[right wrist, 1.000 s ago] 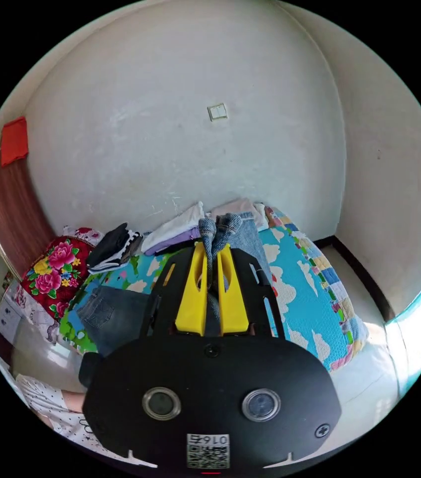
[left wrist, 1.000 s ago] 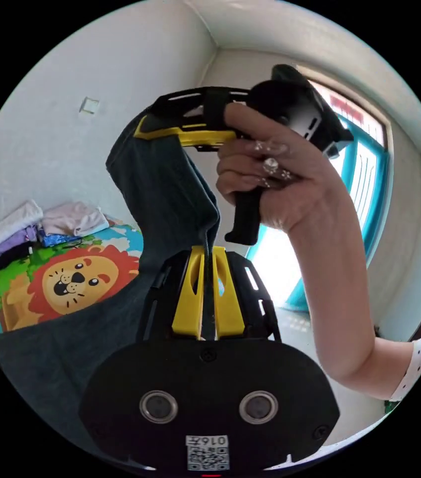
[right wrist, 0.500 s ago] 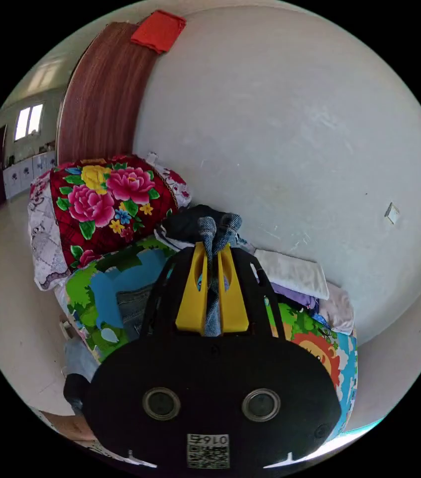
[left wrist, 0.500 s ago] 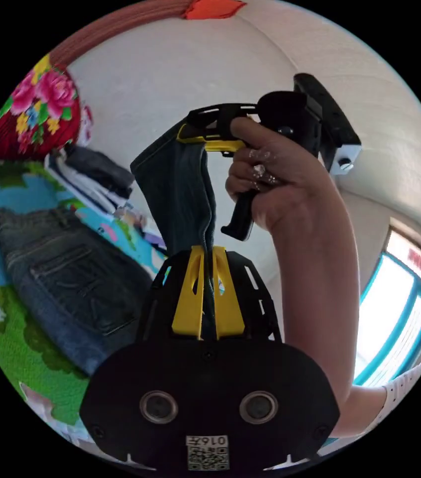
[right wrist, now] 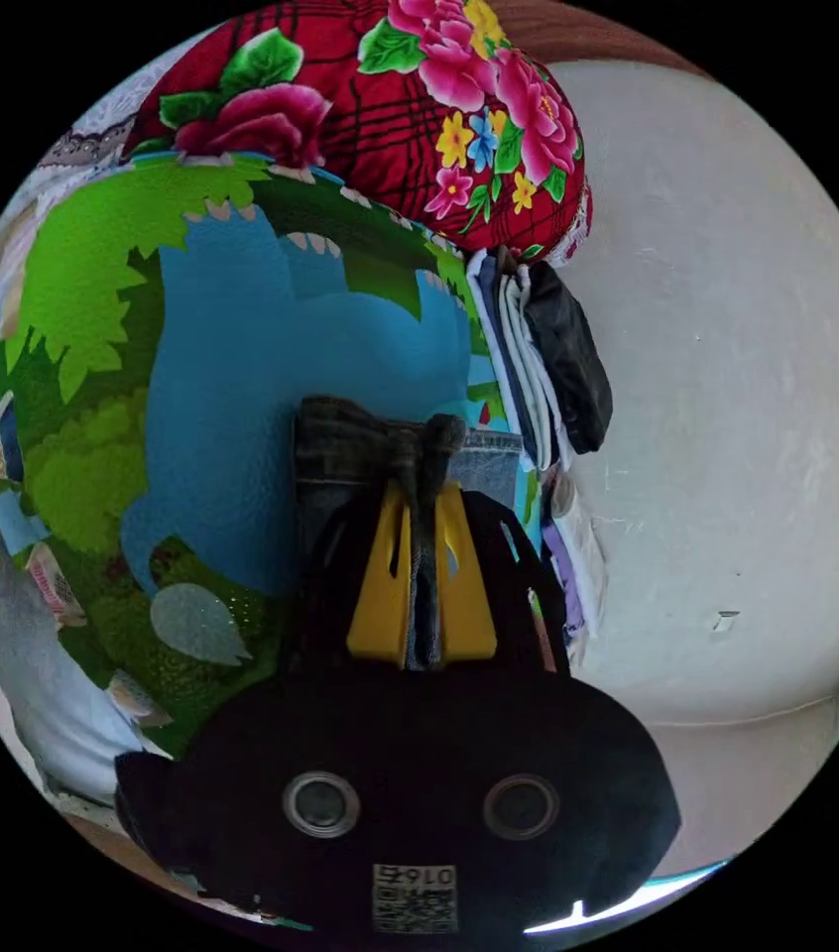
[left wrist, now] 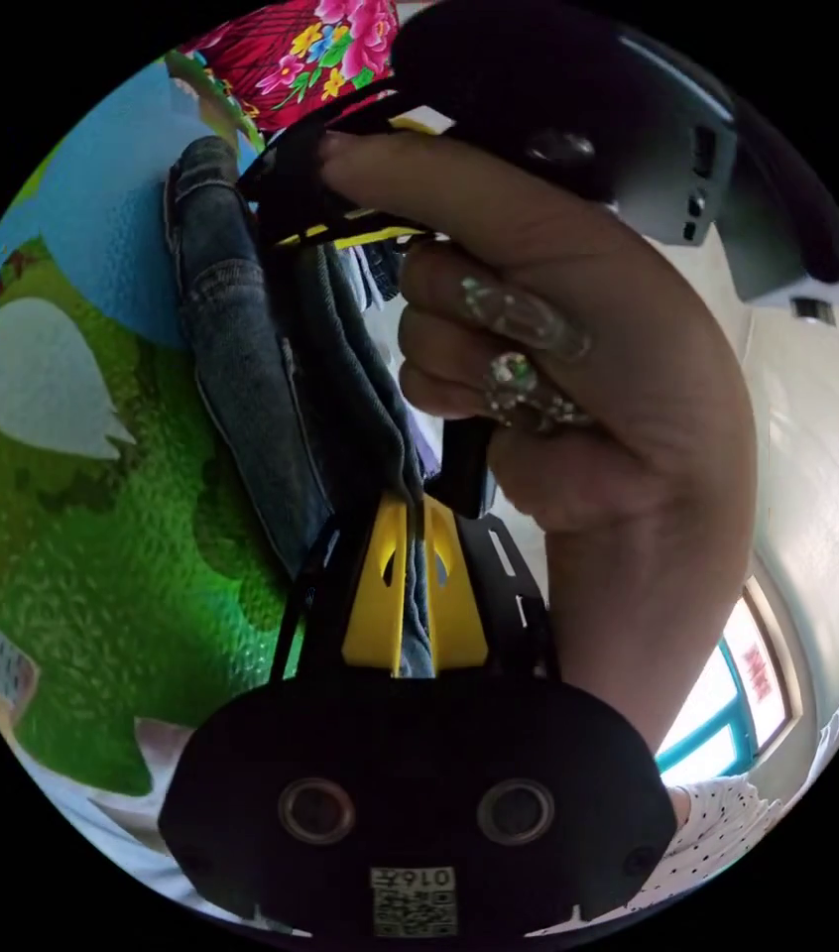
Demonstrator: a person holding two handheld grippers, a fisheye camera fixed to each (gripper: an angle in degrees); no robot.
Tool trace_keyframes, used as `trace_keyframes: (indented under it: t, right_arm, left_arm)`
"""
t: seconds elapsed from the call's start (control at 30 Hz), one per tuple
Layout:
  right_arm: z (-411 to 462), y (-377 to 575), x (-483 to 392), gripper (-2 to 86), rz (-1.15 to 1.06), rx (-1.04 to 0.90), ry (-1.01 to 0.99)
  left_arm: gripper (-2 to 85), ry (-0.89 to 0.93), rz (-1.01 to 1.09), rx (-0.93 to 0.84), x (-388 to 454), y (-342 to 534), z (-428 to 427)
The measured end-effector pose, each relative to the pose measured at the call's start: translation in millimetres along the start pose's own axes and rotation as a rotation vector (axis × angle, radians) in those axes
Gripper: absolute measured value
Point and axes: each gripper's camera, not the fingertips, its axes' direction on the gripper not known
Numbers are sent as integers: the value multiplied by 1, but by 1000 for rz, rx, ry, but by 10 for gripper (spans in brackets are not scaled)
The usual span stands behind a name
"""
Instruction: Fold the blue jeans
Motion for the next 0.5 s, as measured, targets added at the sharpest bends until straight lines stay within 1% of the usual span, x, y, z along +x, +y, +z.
trace_keyframes:
  t: [0.03,0.1,0.17,0.2,0.23,0.3,0.33,0.37,0.4,0.47,0.5]
  right_arm:
    - [-4,0,7,55,14,10,-43]
    - [-15,4,19,76,24,40,-120]
    - [-36,16,47,135,71,133,-274]
    - [-42,21,56,146,92,165,-315]
    - [-53,35,77,169,144,237,-391]
    - [-67,68,110,174,228,343,-494]
    - [-74,100,133,172,295,430,-558]
    - [-77,140,153,165,373,526,-621]
    - [-77,162,162,160,411,579,-654]
    - [-69,261,182,133,539,833,-765]
    - [-66,286,182,124,560,895,-777]
  left_arm:
    - [6,9,6,-6,-4,0,-3]
    - [42,36,74,-20,-17,-1,-17]
    - [62,19,99,-38,-24,-2,-32]
    - [70,4,104,-25,-29,-1,-45]
    - [71,-4,104,-10,-32,-1,-53]
    - [74,-64,120,110,-38,0,-91]
    - [75,-88,136,141,-37,-1,-100]
    - [75,-146,187,186,-33,-6,-112]
    - [75,-215,245,194,-26,-15,-118]
    - [77,-286,315,140,-15,-32,-116]
    - [80,-304,366,93,-7,-42,-109]
